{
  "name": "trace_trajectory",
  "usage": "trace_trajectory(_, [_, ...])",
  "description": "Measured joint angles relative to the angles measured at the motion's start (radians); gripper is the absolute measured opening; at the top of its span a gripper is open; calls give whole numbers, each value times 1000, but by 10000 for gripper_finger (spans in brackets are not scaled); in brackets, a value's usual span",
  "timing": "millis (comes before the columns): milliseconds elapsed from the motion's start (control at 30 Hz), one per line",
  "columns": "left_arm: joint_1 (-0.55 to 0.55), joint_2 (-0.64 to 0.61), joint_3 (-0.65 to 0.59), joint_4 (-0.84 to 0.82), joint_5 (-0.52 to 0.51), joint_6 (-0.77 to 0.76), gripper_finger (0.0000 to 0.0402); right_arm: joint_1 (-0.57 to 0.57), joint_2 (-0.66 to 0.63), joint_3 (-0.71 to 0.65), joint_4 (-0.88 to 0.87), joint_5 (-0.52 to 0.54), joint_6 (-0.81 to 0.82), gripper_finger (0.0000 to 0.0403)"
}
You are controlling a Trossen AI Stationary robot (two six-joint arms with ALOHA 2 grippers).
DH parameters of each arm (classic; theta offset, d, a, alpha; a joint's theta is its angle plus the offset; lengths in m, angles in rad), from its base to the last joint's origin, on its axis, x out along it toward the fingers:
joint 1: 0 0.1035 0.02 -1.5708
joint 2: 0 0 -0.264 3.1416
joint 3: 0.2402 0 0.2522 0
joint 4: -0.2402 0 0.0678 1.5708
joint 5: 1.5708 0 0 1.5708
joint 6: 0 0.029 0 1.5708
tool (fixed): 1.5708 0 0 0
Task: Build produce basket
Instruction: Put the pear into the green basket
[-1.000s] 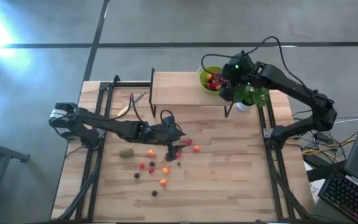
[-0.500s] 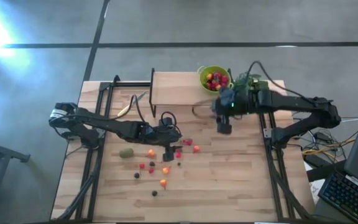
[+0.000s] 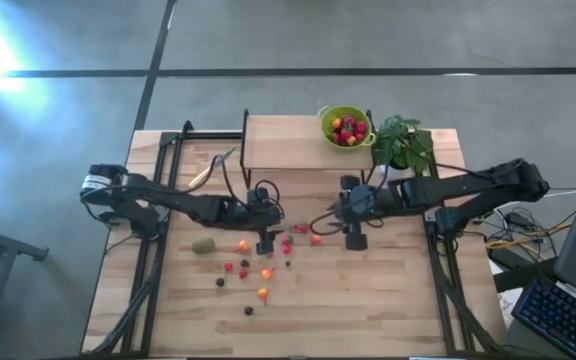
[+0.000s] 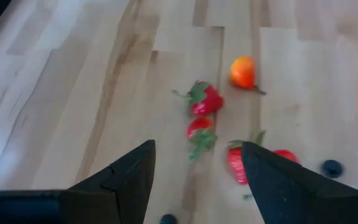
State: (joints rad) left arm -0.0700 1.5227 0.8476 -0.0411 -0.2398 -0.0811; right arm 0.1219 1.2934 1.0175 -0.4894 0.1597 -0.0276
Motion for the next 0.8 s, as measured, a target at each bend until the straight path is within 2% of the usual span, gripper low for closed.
trace_trajectory(367, [21,-1,6,32,1,-6,243,3,44,-253,350,-7,82,206])
trace_trajectory(800, [21,-1,17,30,3,-6,243,11,251,-292,498,-8,103,263])
